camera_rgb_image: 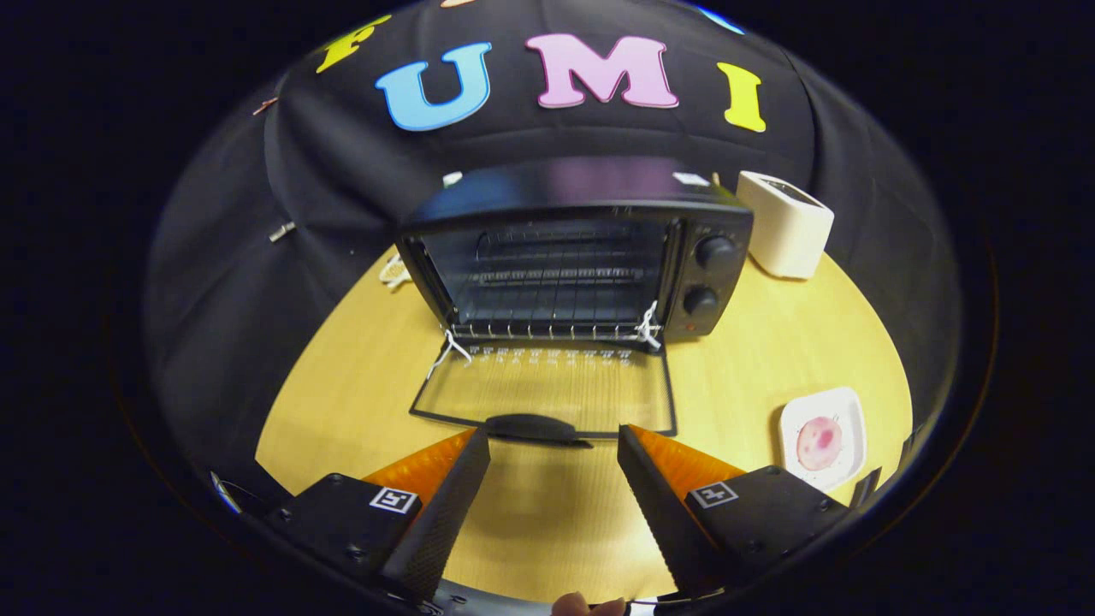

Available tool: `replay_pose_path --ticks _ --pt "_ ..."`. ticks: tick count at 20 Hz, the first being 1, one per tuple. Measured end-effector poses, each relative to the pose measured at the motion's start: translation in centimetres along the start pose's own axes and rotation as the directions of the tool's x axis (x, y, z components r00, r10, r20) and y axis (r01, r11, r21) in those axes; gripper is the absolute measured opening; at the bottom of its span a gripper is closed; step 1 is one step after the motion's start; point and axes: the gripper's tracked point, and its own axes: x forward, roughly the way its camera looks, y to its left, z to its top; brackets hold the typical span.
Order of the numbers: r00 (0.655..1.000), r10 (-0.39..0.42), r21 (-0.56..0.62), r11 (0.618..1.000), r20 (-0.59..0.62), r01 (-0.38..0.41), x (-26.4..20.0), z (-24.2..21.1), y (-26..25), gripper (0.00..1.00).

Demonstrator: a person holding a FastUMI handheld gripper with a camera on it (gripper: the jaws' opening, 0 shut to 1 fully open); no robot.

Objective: Open the toaster oven, put the food inside, and close the toaster oven door.

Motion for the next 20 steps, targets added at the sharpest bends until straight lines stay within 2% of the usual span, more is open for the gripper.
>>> replay_pose_path --ticks 4,7,15,20 --pt "0.995 -0.009 -0.061 0.998 0.103 0.015 -4.3 4.7 -6.4 0.99" --pt "0.994 -0.026 -0.103 0.994 0.103 0.037 -6.6 6.1 -12.9 0.99" --pt "0.990 -0.035 -0.070 0.997 -0.134 0.025 -7.1 1.4 -28.5 0.99" --pt "0.942 0.009 0.049 0.999 -0.335 0.008 -4.2 -4.5 -35.2 0.99"
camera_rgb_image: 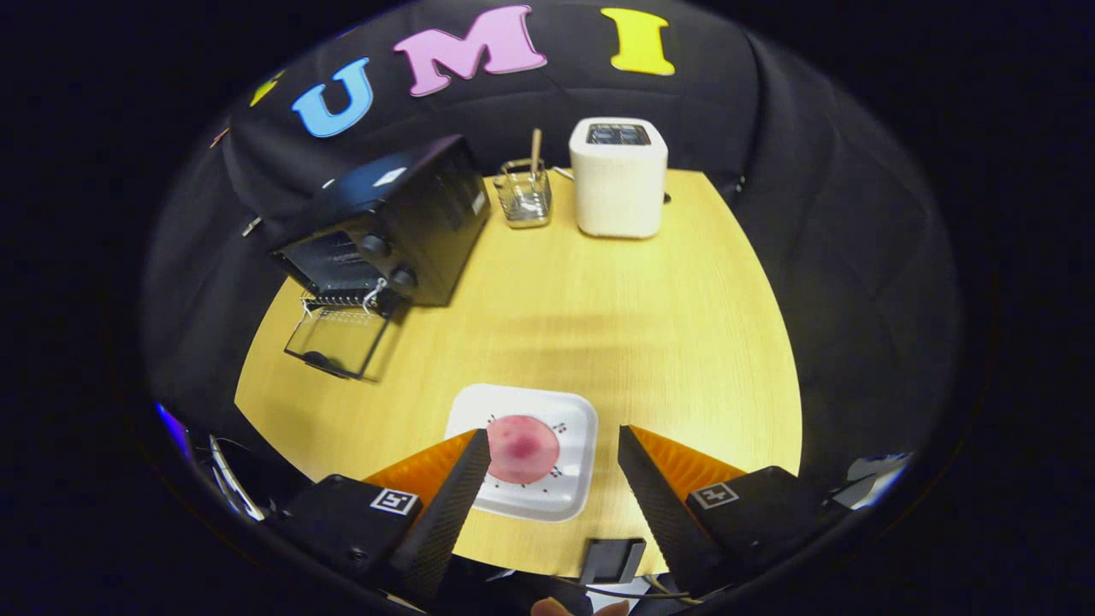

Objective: Open the toaster oven, put the food inside, and close the toaster oven door.

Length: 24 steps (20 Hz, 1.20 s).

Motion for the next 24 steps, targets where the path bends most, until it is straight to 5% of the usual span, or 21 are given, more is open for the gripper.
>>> replay_pose_path --ticks 5,8,10,12,14,15,18,21,24 --pt "0.981 0.068 0.107 0.993 -0.180 -0.050 4.3 -4.0 -2.2 0.73" --pt "0.965 0.092 0.115 0.991 -0.248 -0.065 6.5 -5.2 -1.6 0.73" --pt "0.954 0.054 0.102 0.995 -0.296 -0.025 7.1 -6.0 -1.9 0.50" --pt "0.951 0.031 0.075 0.997 -0.309 -0.008 7.0 -6.0 -2.1 0.51" --pt "0.946 0.037 0.100 0.995 -0.322 -0.005 7.9 -6.5 -2.1 0.15" --pt "0.946 0.059 0.117 0.993 -0.320 -0.022 9.0 -6.8 -3.2 0.09" --pt "0.944 0.159 0.217 0.971 -0.288 -0.097 8.7 -6.6 -3.4 0.05" --pt "0.925 0.308 0.378 0.902 -0.223 -0.209 7.8 -6.9 -3.1 0.05" --pt "0.915 0.374 0.469 0.842 -0.152 -0.266 7.0 -7.3 -2.7 0.05"
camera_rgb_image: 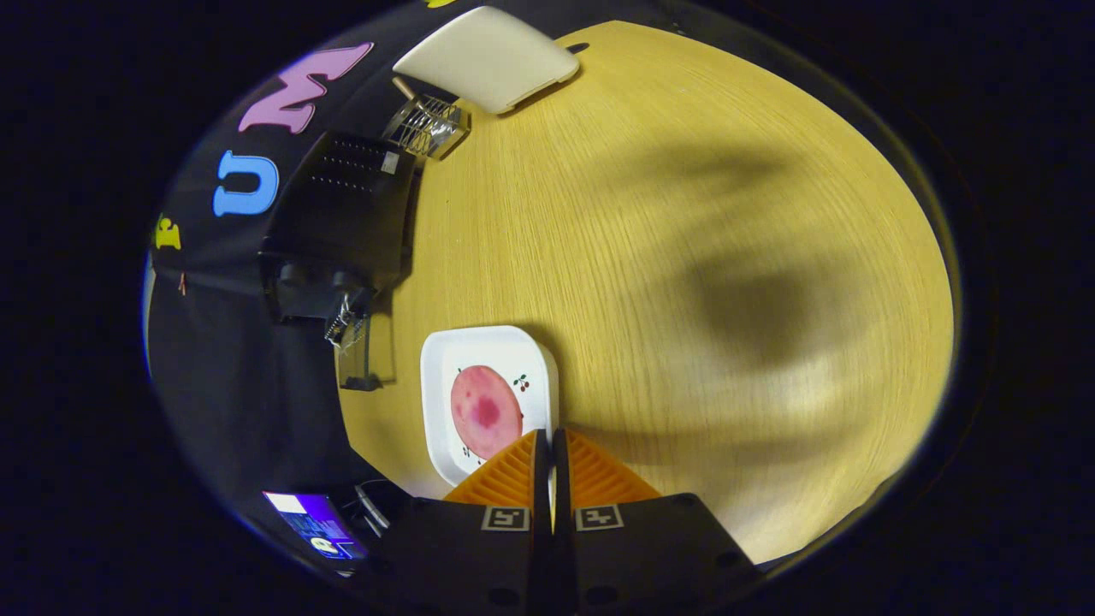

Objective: Open the toaster oven, put the food inside, and close the toaster oven door.

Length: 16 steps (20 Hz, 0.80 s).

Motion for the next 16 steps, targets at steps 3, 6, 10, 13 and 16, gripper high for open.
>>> replay_pose_path --ticks 3,6,10,13,16 --pt "0.998 0.047 0.040 0.998 0.034 -0.049 -0.3 -0.6 1.6 0.05" --pt "0.996 0.056 0.039 0.998 0.068 -0.058 -1.8 -1.8 3.9 0.05" --pt "0.990 0.069 0.031 0.997 0.125 -0.073 -2.8 -3.5 9.1 0.05" --pt "0.984 0.071 0.027 0.997 0.162 -0.076 -2.5 -5.3 13.1 0.05" --pt "0.981 0.065 0.029 0.997 0.185 -0.071 -1.2 -7.2 16.8 0.05"
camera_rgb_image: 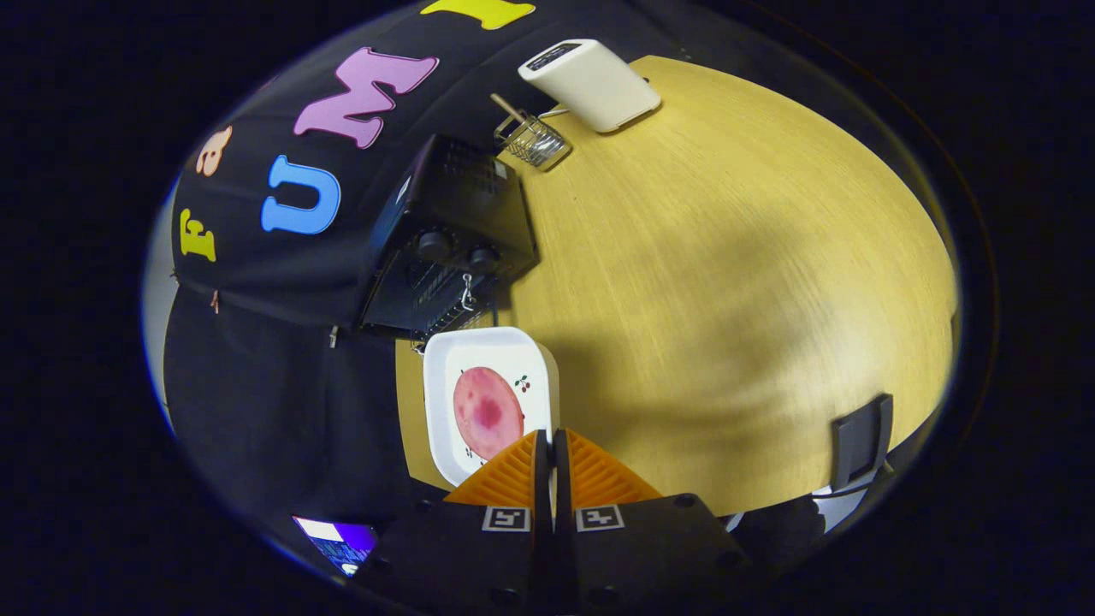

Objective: Open the toaster oven, put the food inside, and close the toaster oven door.

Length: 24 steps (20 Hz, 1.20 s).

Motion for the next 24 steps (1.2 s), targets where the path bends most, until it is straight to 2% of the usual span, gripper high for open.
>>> replay_pose_path --ticks 5,9,13,19,24 --pt "0.998 -0.013 0.102 0.995 0.058 0.007 3.6 -1.2 5.3 0.05" --pt "0.988 -0.077 0.231 0.972 0.131 0.045 8.1 -0.4 7.9 0.05" --pt "0.971 -0.111 0.393 0.919 0.211 0.020 12.5 0.9 11.5 0.05" --pt "0.942 -0.162 0.544 0.839 0.294 -0.025 17.9 3.0 15.4 0.05" --pt "0.908 -0.244 0.667 0.744 0.341 -0.051 21.3 4.3 16.0 0.05"
